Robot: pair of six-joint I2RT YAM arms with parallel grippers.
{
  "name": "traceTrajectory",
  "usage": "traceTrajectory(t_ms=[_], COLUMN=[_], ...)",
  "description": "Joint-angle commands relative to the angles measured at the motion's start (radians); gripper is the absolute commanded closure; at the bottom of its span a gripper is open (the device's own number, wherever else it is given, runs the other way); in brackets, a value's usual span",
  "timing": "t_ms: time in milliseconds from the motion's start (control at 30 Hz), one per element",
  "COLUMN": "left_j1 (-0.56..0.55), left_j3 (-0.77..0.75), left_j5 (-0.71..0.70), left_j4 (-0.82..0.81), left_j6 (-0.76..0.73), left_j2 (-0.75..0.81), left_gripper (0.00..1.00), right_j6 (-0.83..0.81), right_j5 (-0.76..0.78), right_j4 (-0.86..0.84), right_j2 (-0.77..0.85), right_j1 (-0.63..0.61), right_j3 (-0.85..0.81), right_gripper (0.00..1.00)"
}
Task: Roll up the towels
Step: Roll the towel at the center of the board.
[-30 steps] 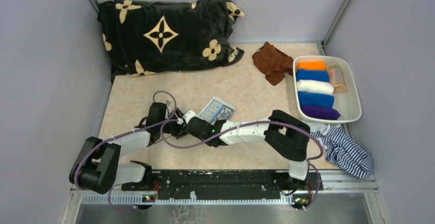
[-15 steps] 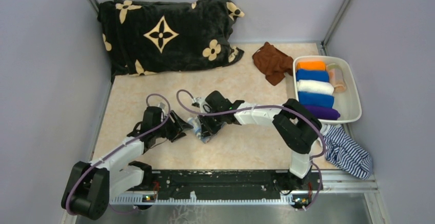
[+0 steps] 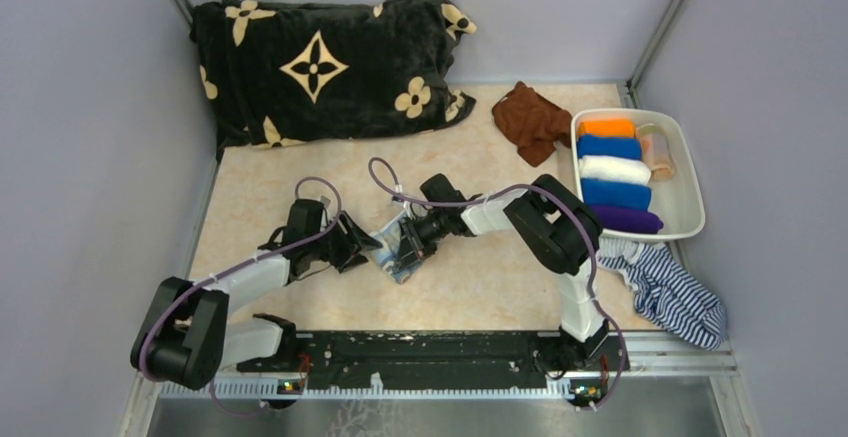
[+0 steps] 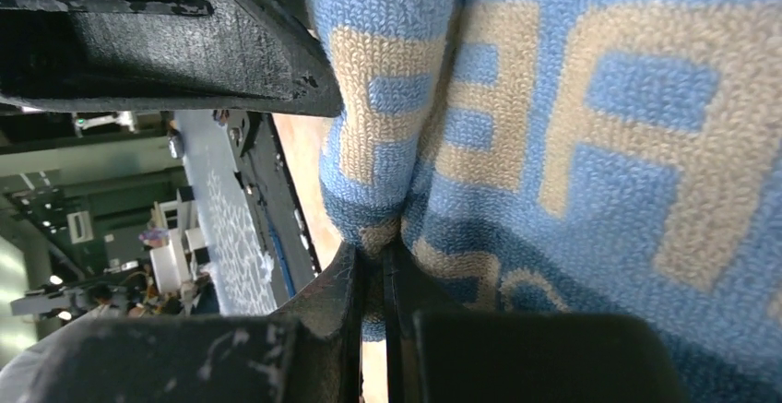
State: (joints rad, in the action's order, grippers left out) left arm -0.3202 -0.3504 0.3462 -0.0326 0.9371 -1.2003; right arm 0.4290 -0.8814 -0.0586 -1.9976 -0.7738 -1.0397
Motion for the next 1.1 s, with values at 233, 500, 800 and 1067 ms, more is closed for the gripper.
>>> traceTrajectory(t_ms=[233, 500, 800, 1067], left_j1=[-0.003, -0.008, -0.013, -0.016], left_j3=[-0.016, -0.004, -0.004, -0.001], left_j5=[-0.053, -0.069, -0.091, -0.093], left_j4=[-0.036, -0.043, -0.019, -0.019], left_j6=[-0.060, -0.067, -0.068, -0.065], left_j2=[-0.166, -0.211, -0.199, -0.196], left_gripper=[0.47, 0.53, 0.53, 0.52], right_j6=[-0.019, -0.158, -0.276, -0.344], right_j5=[0.069, 0.576, 1.088, 1.356], right_j4=[0.009, 0.294, 0.380, 0.349], right_j2=[0.029, 0.285, 0.417, 0.277], right_j1=[0.024, -0.100, -0.383, -0.527], right_j3=[0.018, -0.013, -0.063, -0.114], right_gripper=[0.95, 0.62, 0.54, 0.53])
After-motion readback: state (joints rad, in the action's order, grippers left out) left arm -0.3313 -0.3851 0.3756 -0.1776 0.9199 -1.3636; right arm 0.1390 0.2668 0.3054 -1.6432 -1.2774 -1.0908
